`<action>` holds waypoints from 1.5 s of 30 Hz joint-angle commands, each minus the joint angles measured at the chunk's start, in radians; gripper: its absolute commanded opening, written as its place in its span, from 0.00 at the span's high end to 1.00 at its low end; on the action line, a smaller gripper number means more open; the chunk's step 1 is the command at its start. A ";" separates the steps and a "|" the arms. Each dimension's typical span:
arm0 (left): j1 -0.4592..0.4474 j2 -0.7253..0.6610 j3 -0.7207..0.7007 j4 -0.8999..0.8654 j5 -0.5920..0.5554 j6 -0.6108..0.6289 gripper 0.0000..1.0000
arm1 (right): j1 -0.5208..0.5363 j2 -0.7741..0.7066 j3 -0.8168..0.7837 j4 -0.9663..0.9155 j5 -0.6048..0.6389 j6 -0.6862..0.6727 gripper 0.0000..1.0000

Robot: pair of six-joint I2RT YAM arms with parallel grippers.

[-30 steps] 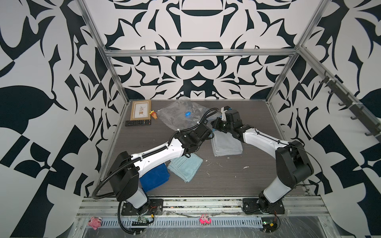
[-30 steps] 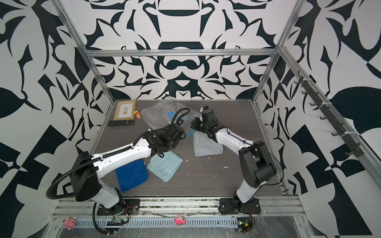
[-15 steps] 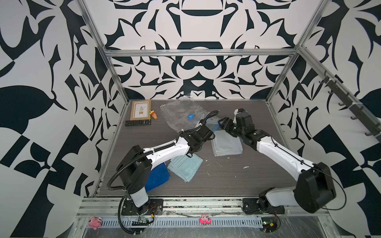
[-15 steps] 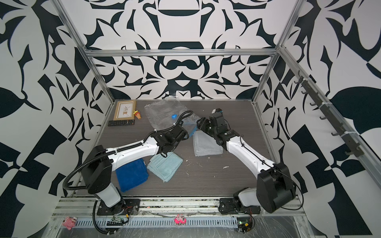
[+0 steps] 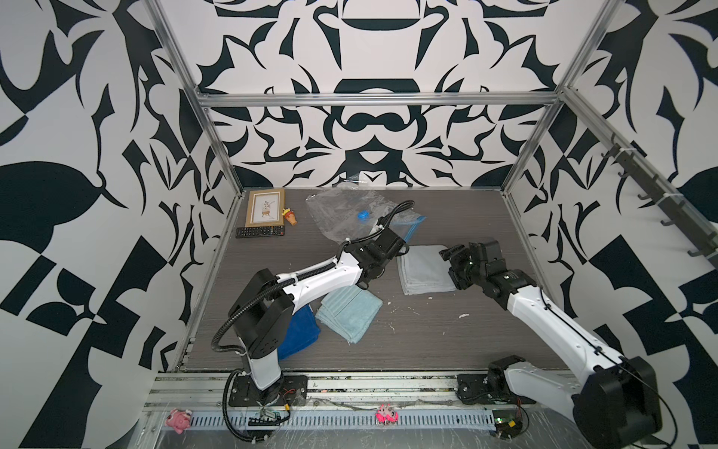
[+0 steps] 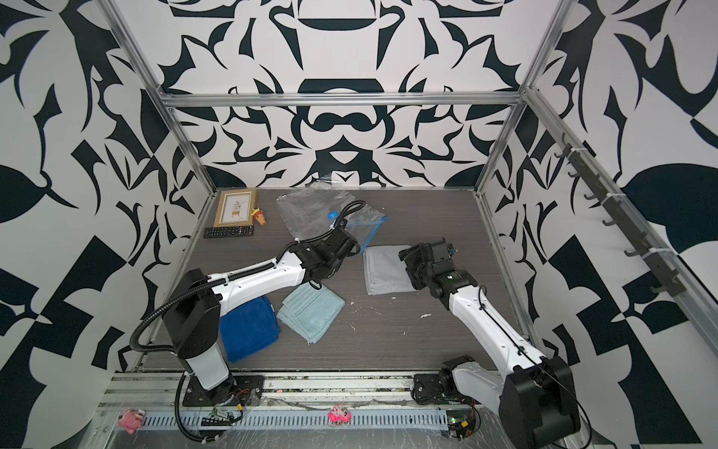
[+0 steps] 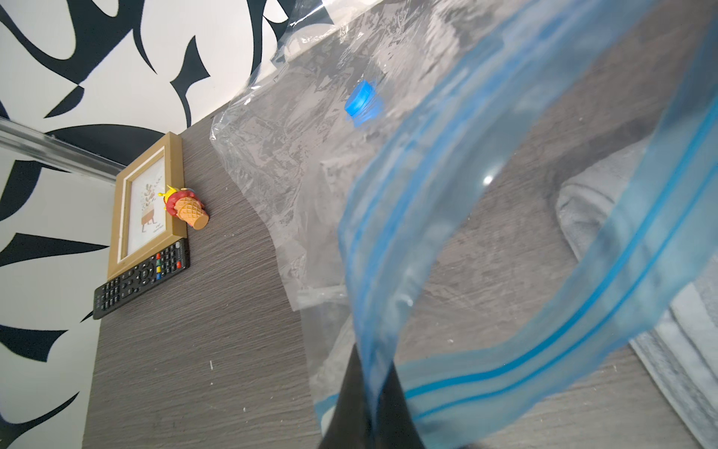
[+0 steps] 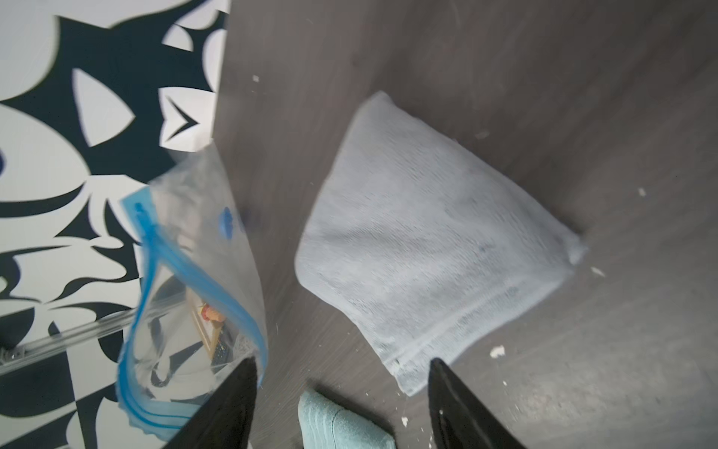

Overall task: Place the folded towel into the vacuum bag
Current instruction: Adjust the vacuum bag at the center of the board, then pick up the towel from the center of the board.

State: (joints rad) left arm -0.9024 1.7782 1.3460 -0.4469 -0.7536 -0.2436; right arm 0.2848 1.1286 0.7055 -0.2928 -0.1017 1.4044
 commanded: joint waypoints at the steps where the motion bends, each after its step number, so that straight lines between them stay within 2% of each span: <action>1: 0.005 0.012 0.020 0.039 0.009 -0.016 1.00 | 0.034 0.033 -0.007 -0.038 -0.017 0.187 0.25; 3: 0.005 0.007 0.012 0.059 0.011 -0.007 1.00 | 0.070 0.044 0.001 -0.082 0.035 0.233 0.08; 7: 0.008 0.001 0.006 0.080 0.014 0.002 1.00 | 0.124 0.056 0.003 -0.142 0.128 0.351 0.05; 14: 0.010 0.004 0.007 0.108 0.023 0.005 1.00 | 0.128 0.166 0.025 -0.117 0.096 0.445 0.05; 29: 0.048 0.017 -0.003 0.149 0.063 0.009 1.00 | 0.132 0.430 0.202 -0.094 0.048 0.443 0.04; 45: 0.051 0.013 -0.012 0.157 0.058 0.011 1.00 | 0.145 0.497 0.212 -0.098 0.077 0.478 0.04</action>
State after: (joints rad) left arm -0.8566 1.7855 1.3460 -0.3107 -0.6914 -0.2287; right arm 0.4191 1.6234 0.9024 -0.3759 -0.0433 1.8622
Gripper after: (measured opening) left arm 0.048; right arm 0.956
